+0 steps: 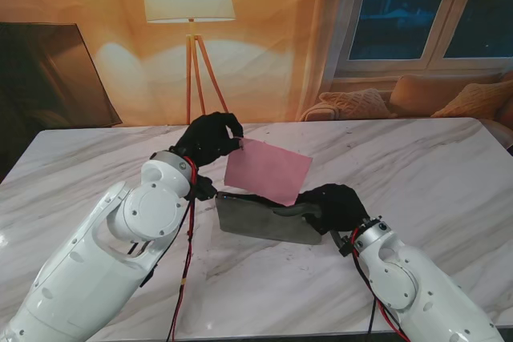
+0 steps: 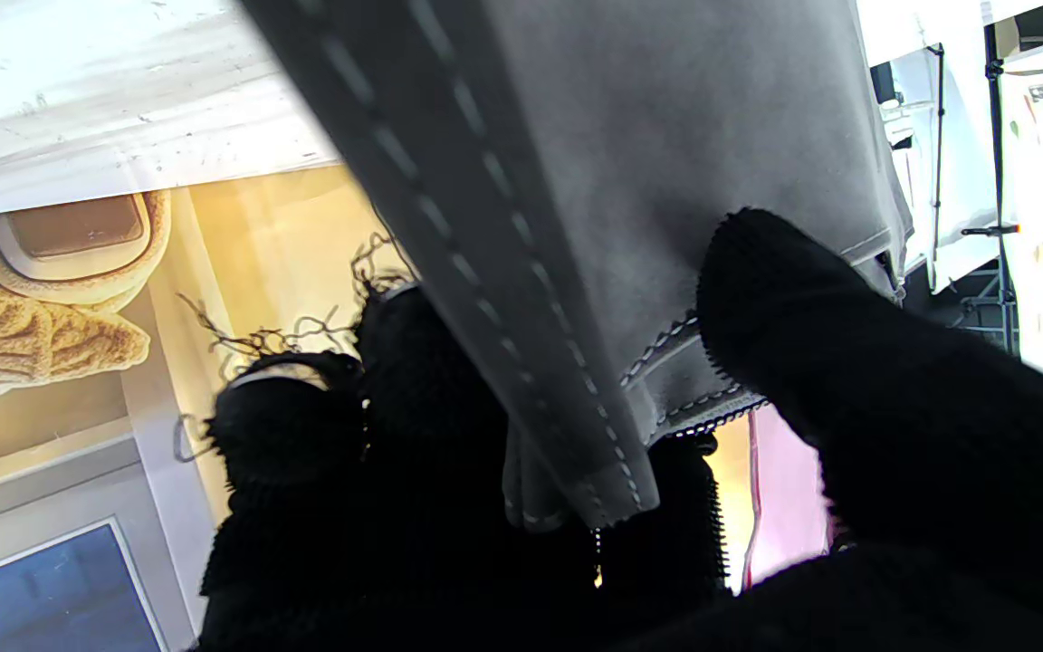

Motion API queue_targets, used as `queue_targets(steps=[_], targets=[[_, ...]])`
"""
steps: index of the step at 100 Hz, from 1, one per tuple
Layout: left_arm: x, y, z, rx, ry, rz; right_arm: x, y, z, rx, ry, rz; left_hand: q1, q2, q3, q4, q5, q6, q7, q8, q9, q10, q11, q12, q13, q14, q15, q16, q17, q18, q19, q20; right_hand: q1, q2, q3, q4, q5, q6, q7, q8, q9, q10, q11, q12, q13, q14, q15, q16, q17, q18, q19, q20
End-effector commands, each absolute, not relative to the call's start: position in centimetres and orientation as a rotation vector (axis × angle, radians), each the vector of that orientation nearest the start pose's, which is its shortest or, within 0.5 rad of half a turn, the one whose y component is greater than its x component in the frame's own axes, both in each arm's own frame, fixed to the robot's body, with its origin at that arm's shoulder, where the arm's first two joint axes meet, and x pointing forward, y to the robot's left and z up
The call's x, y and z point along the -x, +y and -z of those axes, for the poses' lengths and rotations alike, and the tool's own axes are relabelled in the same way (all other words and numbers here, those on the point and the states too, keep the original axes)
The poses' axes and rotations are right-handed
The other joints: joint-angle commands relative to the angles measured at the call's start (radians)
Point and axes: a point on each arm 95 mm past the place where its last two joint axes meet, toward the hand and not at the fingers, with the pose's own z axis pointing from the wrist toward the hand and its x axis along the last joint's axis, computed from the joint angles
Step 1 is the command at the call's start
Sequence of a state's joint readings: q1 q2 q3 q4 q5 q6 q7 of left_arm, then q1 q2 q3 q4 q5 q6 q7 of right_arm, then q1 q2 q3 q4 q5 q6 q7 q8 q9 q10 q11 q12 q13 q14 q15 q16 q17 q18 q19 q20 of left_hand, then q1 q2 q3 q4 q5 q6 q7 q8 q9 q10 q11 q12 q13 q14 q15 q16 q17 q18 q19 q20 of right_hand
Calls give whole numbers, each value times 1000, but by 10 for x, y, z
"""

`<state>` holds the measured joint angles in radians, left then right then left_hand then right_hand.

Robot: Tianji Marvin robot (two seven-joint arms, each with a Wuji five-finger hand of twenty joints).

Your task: Collect documents into a storage pouch

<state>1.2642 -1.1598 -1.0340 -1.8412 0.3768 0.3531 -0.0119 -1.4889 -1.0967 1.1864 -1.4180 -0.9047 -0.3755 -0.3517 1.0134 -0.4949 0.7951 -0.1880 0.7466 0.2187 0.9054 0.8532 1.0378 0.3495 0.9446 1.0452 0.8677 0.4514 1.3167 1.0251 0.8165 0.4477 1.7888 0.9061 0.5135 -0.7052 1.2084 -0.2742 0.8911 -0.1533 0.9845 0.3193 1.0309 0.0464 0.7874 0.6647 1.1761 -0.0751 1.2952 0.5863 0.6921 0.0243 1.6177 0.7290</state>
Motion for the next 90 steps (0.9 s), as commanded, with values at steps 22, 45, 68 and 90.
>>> queue_targets(steps=[22, 45, 68, 90], targets=[[-435, -106, 164, 1671, 1138, 2012, -409, -2, 328, -1026, 1373, -1907, 37, 51, 111, 81, 90, -84, 183, 9, 39, 15, 34, -16, 84, 114, 91, -7, 28, -189, 100, -45, -14, 39, -13, -24, 43, 36, 34, -5, -3, 34, 19, -10, -2, -39, 7, 5, -7, 5, 46, 16], [-434, -111, 157, 1706, 1155, 2033, -410, -3, 328, -1031, 1373, -1901, 34, 44, 113, 83, 87, -79, 185, -1, 46, 17, 43, -16, 98, 108, 103, -7, 49, -198, 116, -61, -18, 42, -16, -24, 40, 30, 33, -6, -7, 29, 19, -12, -5, -41, 5, 4, -8, 4, 45, 16], [-432, -114, 151, 1726, 1193, 2031, -410, -4, 328, -1024, 1376, -1897, 31, 41, 113, 91, 86, -79, 192, -8, 52, 18, 55, -15, 115, 98, 121, -8, 70, -211, 137, -78, -36, 42, -26, -23, 30, 7, 30, -1, -22, 12, 13, -15, -22, -43, -11, -1, -19, -1, 32, 11], [-433, -117, 153, 1774, 1222, 2008, -411, -4, 327, -1023, 1370, -1898, 18, 21, 136, 87, 82, -74, 202, -31, 62, -13, 77, -35, 136, 90, 136, -25, 101, -227, 172, -144, -45, 44, -32, -21, 24, 5, 26, 2, -30, 9, 10, -18, -33, -39, -26, -4, -30, 1, 17, 7]])
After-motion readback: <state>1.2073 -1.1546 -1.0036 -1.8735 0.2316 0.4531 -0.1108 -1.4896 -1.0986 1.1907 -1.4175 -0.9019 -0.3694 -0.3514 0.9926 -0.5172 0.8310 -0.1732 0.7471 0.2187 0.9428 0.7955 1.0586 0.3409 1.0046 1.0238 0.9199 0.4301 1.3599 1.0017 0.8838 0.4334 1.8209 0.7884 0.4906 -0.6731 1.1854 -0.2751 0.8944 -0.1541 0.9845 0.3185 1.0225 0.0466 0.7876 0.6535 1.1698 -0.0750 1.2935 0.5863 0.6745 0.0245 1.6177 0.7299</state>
